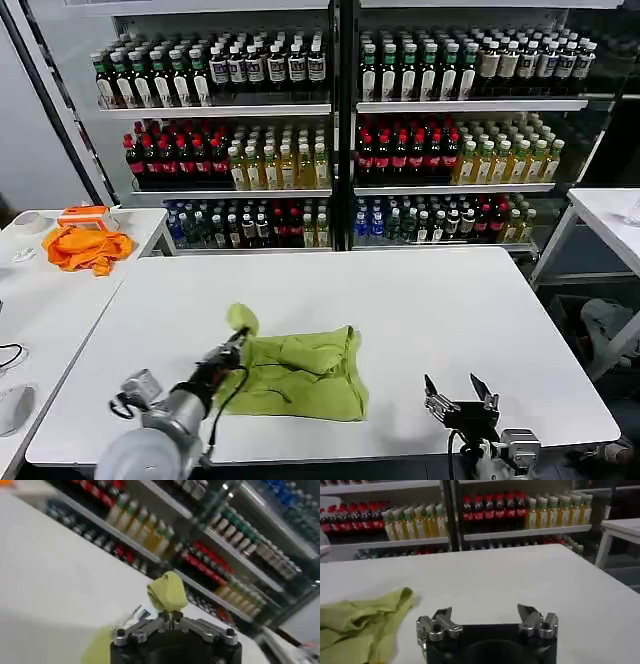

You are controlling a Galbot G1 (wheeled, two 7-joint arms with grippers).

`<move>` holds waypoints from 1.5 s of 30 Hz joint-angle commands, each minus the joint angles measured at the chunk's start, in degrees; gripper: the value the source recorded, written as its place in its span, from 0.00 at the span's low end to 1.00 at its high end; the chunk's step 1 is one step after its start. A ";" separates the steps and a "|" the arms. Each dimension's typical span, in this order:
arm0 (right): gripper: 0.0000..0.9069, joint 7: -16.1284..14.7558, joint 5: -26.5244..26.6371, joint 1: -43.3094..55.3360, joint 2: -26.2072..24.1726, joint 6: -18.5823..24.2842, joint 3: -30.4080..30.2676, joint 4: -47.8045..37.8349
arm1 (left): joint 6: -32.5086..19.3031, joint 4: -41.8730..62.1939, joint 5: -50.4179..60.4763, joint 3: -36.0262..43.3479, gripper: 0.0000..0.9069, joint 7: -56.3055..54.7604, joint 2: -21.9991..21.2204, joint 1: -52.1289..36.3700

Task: Fold and organize the clothes.

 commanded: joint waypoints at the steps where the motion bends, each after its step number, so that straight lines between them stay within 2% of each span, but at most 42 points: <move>1: 1.00 -0.03 0.18 -0.02 -0.08 0.01 0.46 -0.10 | 0.47 7.69 1.28 11.46 0.09 0.52 -4.92 -5.32; 2: 1.00 -0.03 0.18 0.01 -0.06 0.03 0.45 -0.20 | 0.37 8.31 2.28 12.15 0.14 0.59 -5.21 -5.64; 4: 1.00 -0.01 0.18 0.19 -0.05 0.04 0.41 -0.51 | -0.43 9.99 3.89 13.28 0.32 0.38 -5.80 -6.69; 5: 1.00 -0.01 0.17 0.28 -0.05 0.05 0.36 -0.61 | -0.64 10.99 4.73 13.75 0.56 0.31 -6.20 -7.28; 6: 1.00 0.00 0.17 0.34 -0.04 0.05 0.34 -0.70 | -0.72 11.52 5.61 14.06 0.74 0.25 -6.52 -7.64; 7: 1.00 -0.01 0.16 0.46 -0.02 0.03 0.25 -0.68 | -1.00 12.99 6.84 14.48 1.00 0.17 -7.08 -8.46; 12: 1.00 0.02 0.23 0.57 -0.04 -0.10 0.15 -0.49 | -1.84 15.05 11.18 15.51 1.00 0.65 -7.80 -9.70; 19: 1.00 0.05 0.18 0.65 0.27 -0.08 0.11 -0.68 | -2.32 10.65 12.37 14.27 1.00 1.49 -7.65 -7.24; 25: 1.00 0.01 0.20 0.92 0.38 -0.06 0.07 -0.78 | -2.29 5.42 17.69 5.81 1.00 0.45 -2.43 -2.88; 29: 1.00 0.00 0.20 1.20 0.43 -0.04 -0.10 -0.97 | -2.33 5.64 19.75 -2.52 1.00 0.29 2.72 1.81; 32: 1.00 -0.04 0.29 1.27 0.55 0.01 -0.09 -1.27 | -2.23 7.02 19.85 -4.18 1.00 0.36 4.10 3.61; 38: 1.00 0.03 0.16 1.60 0.90 0.04 -0.92 -1.76 | -1.36 12.62 19.21 -1.34 1.00 1.96 0.99 3.30; 45: 1.00 0.03 0.28 1.18 0.51 0.01 -0.36 -1.38 | 0.81 13.40 12.97 0.79 1.00 4.94 -2.34 1.55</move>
